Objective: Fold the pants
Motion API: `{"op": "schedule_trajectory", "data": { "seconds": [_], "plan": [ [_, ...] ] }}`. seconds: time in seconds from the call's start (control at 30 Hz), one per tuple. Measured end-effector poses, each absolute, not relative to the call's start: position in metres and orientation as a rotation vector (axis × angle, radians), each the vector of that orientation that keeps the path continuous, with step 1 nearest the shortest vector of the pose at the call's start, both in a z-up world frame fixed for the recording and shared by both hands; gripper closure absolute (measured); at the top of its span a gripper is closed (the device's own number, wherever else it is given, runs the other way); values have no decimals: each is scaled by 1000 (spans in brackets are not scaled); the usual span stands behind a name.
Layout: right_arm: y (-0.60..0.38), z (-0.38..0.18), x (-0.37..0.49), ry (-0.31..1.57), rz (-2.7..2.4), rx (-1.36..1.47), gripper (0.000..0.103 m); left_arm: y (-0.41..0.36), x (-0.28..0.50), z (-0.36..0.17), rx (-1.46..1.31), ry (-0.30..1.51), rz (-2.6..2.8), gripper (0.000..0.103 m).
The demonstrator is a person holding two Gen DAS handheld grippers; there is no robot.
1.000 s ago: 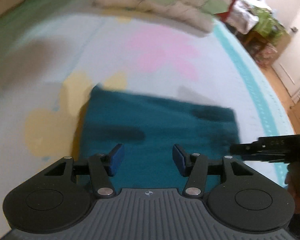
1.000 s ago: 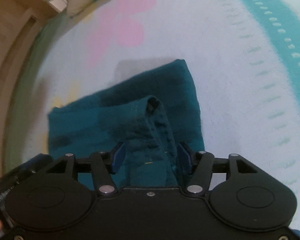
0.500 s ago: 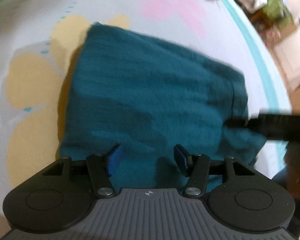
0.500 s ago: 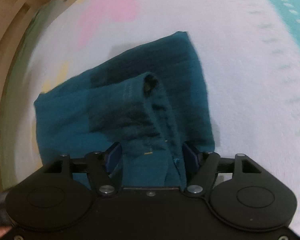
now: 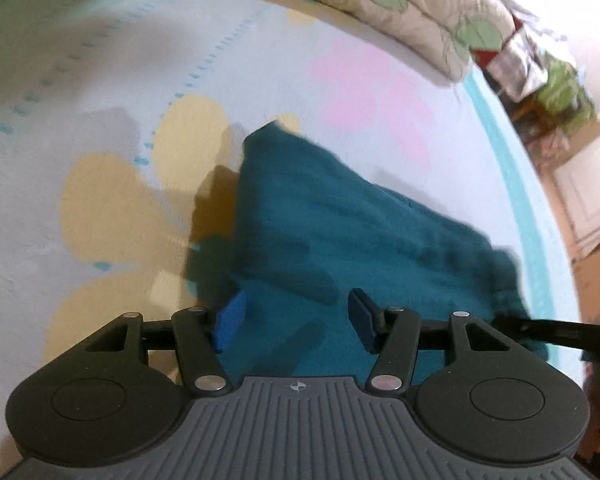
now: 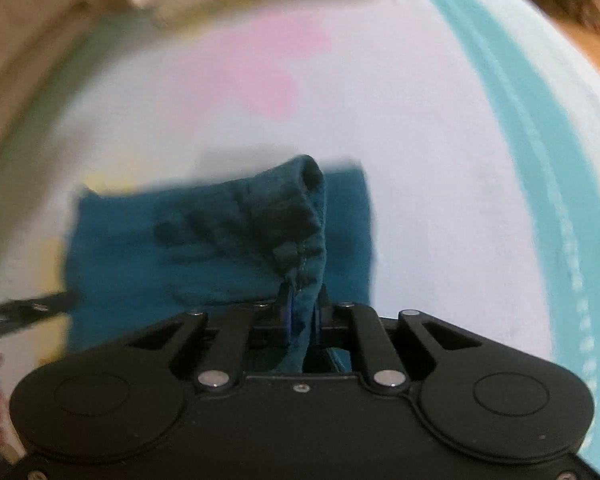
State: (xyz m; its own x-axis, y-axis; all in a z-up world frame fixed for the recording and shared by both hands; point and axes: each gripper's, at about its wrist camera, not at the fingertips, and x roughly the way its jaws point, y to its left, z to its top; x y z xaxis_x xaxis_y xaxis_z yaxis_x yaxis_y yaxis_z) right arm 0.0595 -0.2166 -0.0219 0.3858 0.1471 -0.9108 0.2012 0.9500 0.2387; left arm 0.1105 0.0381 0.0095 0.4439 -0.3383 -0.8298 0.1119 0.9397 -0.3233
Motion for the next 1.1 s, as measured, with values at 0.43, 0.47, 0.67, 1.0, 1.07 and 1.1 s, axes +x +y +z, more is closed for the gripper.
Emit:
{"op": "schedule_trajectory", "data": {
  "seconds": [0.43,0.47,0.67,1.0,1.07,1.1],
  "plan": [
    [-242,5,39,1039,-108,424,48,19,102,8,-68,1093,-325,48],
    [-239,9,37,1038,-90,413,48,17,102,7,-61,1095,-336,48],
    [-213,3,39,1178,26,307,44,2,88,7,0,1117,-444,47],
    [-226,-3,37,1240,15,265,42,-12,79,-4,127,1171,-499,47],
    [-239,5,37,1152,-2,320,31,0,83,5,71,1114,-456,47],
    [-245,7,38,1129,-16,339,24,6,85,9,48,1086,-423,47]
  ]
}}
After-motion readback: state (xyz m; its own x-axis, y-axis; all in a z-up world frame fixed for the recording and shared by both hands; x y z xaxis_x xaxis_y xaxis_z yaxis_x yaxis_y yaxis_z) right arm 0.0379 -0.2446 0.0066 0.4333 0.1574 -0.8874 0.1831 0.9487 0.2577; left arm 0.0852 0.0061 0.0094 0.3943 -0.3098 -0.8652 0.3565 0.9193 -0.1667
